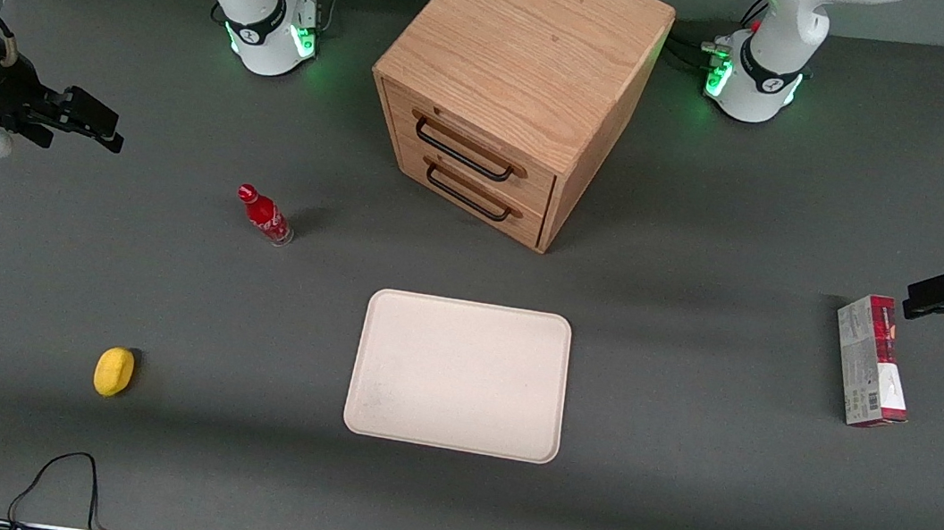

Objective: Open upper drawer
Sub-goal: 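Move the right gripper toward the upper drawer's black handle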

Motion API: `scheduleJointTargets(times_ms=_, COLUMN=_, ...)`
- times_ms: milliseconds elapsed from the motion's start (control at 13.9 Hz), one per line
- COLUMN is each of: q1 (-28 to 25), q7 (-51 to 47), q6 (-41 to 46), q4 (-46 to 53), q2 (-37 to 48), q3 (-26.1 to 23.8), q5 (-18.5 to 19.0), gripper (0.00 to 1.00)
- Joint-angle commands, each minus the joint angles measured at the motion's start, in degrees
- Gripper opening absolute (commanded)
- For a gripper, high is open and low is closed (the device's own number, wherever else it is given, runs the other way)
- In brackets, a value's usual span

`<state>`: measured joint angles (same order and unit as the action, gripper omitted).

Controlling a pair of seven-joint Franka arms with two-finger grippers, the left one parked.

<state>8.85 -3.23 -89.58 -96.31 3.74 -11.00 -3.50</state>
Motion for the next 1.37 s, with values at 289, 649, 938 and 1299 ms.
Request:
scheduleJointTargets(times_ms=289, q1=-0.41, q7=-0.28, q6=1.43, q4=4.27, q2=-3.29, q3=-0.86, q5=1.83, gripper=1.00)
scheduleJointTargets(times_ms=649, q1=-1.29, q7=-0.81, q6=1.43, q4=10.97, q2=-9.89, q3=-14.90, q5=1.66, gripper=1.00)
scheduleJointTargets(times_ms=938, q1=-1.82, q7=0.24, q6=0.99, q4=15.53, q2=-18.57, q3=-30.97, q5=1.74, gripper=1.00)
scheduleJointTargets(times_ms=1299, q1=-3.49, q7=11.40, q6=0.55, q4=16.51, q2=-25.97, q3=-41.55, q5=1.57, gripper=1.00)
